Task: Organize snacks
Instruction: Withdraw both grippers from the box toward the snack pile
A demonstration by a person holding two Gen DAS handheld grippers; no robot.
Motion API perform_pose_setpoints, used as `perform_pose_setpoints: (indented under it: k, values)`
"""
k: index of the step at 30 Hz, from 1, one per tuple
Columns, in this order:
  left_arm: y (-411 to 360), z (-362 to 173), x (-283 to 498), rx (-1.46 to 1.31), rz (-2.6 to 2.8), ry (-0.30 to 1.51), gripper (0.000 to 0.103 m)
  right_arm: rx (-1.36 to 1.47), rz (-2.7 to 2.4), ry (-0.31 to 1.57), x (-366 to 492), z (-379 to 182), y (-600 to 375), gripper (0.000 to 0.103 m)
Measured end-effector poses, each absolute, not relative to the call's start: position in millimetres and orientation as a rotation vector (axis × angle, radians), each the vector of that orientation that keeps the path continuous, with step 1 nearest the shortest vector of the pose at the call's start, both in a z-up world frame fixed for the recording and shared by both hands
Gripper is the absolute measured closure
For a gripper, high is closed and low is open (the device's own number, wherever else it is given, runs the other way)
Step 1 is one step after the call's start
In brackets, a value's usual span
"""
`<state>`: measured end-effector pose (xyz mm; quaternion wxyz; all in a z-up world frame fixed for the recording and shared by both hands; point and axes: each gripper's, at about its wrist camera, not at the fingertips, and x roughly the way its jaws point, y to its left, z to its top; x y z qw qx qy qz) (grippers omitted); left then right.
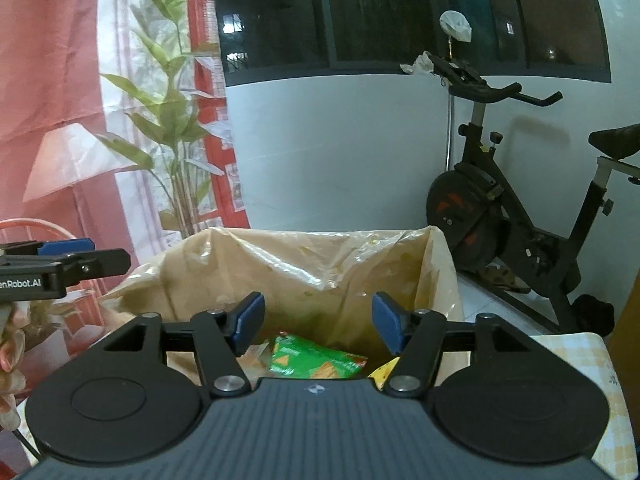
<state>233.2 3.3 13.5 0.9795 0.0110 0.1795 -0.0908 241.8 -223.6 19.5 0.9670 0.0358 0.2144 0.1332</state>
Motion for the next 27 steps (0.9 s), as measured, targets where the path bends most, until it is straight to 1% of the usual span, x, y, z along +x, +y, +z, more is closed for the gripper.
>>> perform_pose_setpoints:
  k: [9,10,11,13,27]
  values:
    - [13.9,12.5,178.0,0.036,-0.182,0.368,0.018,0.107,0.305,0.415,197.4,12.2,-216.0,0.04]
    - [14.4,9.9,171.2,0.045,-0.18,0.366,0.018,0.112,0.308,0.414,192.1,11.1,-215.3,0.038]
    - [14.1,6.9,164.9,0.055,-0.176,0.364,0.018,0.116,0.311,0.412,186.9,9.6,-215.1,0.031]
    - [14.6,0.5,154.0,0.069,-0.168,0.364,0.018,0.123,0.305,0.404,176.5,6.5,-214.3,0.026]
    - [24.6,-52.1,120.8,-0.015,-0.128,0.468,0.018,0.088,0.296,0.455,121.2,-41.0,-208.4,0.024]
